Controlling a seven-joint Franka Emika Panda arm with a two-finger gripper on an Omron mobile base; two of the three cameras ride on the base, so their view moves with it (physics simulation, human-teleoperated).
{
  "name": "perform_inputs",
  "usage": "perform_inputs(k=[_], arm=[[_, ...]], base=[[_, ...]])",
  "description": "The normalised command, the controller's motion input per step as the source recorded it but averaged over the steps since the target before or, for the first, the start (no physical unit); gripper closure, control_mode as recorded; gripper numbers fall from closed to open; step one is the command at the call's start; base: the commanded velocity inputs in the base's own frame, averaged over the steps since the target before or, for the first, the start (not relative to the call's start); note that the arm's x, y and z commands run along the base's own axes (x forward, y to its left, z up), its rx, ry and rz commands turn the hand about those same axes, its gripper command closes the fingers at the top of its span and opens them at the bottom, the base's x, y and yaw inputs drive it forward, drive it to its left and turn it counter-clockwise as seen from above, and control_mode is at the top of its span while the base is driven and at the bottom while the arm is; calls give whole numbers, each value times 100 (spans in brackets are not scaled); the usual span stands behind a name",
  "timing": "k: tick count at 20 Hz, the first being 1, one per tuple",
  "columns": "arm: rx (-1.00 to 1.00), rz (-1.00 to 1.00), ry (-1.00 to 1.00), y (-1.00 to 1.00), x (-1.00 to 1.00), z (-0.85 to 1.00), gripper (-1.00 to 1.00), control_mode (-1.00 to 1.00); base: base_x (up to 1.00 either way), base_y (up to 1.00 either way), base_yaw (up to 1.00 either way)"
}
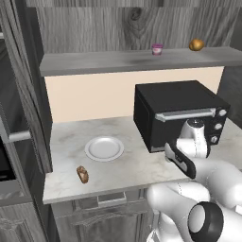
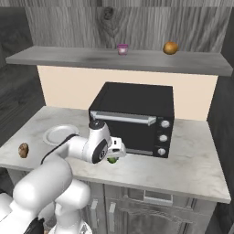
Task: Pick the avocado and bread from the counter and place them on the plate. Then pick the jam from the cabinet and place it next to the plate. Lastly close the cabinet door.
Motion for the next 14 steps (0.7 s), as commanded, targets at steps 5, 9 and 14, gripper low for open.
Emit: perform_inputs(k=[5,9,14], arm=[[0,0,0,0,32,-3,-100,-100],[0,1,0,-2,29,0,-100,-100],[0,3,0,-3,9,-2,-100,-100]], base=[[0,0,0],[0,0,0],[0,0,0]])
